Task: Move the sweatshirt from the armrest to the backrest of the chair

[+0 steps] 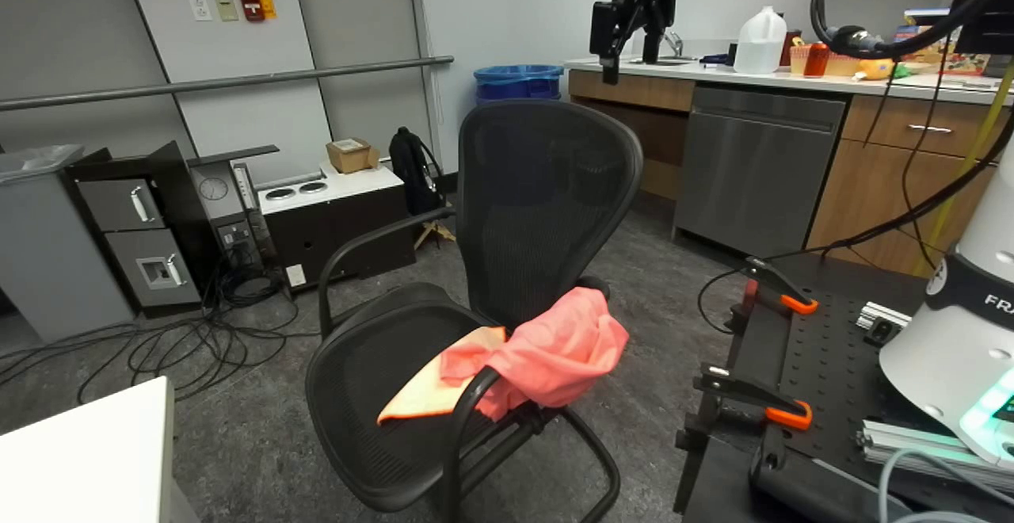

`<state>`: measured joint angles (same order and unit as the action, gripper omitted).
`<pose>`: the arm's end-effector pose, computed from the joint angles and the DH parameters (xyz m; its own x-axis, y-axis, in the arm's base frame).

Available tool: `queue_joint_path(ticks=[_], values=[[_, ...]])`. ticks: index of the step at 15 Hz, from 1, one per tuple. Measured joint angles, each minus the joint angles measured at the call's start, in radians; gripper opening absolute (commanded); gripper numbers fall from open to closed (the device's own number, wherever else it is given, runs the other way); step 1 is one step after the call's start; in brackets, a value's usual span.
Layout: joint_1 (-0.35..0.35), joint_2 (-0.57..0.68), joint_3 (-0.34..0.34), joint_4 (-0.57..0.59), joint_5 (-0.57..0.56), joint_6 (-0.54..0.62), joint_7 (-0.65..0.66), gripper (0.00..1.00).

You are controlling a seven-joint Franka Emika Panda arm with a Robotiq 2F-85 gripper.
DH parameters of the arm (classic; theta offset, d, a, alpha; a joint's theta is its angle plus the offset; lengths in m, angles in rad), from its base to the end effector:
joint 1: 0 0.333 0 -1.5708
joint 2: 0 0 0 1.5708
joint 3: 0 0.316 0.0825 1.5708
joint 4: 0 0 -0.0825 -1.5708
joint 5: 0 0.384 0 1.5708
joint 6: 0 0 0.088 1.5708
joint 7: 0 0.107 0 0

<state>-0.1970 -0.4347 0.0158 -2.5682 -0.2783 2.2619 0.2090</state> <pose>0.4040 -0.0814 0.4253 0.9664 -0.2062 0.1533 -0.2359 -0.9485 0.2115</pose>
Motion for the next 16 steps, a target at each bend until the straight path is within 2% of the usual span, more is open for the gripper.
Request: queue_joint_path(ticks=[7,11,16], values=[[0.116,0.123,0.029,-0.012,0.072,0.030,-0.002,1.00],[0.173,0.255,0.063,-0.037,0.092,0.158,0.004,1.00],[0.195,0.468,0.076,-0.021,0.071,0.352,0.013,1.00]])
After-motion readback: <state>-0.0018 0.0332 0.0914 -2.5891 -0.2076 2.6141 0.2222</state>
